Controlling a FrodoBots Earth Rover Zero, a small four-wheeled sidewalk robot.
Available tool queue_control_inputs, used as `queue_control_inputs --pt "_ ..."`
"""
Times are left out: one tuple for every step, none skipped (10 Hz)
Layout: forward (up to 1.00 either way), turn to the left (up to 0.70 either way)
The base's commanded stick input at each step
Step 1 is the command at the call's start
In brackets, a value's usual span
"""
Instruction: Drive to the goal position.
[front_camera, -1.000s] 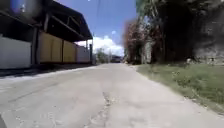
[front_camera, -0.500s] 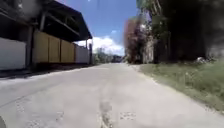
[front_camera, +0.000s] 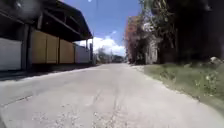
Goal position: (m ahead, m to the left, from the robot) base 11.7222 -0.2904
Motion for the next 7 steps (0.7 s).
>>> queue_control_inputs --pt "1.0 -0.11" --pt "1.0 0.0" --pt "1.0 -0.01" --pt "1.0 -0.12" --pt "1.0 -0.27" --pt "1.0 -0.3" --pt "1.0 -0.09"
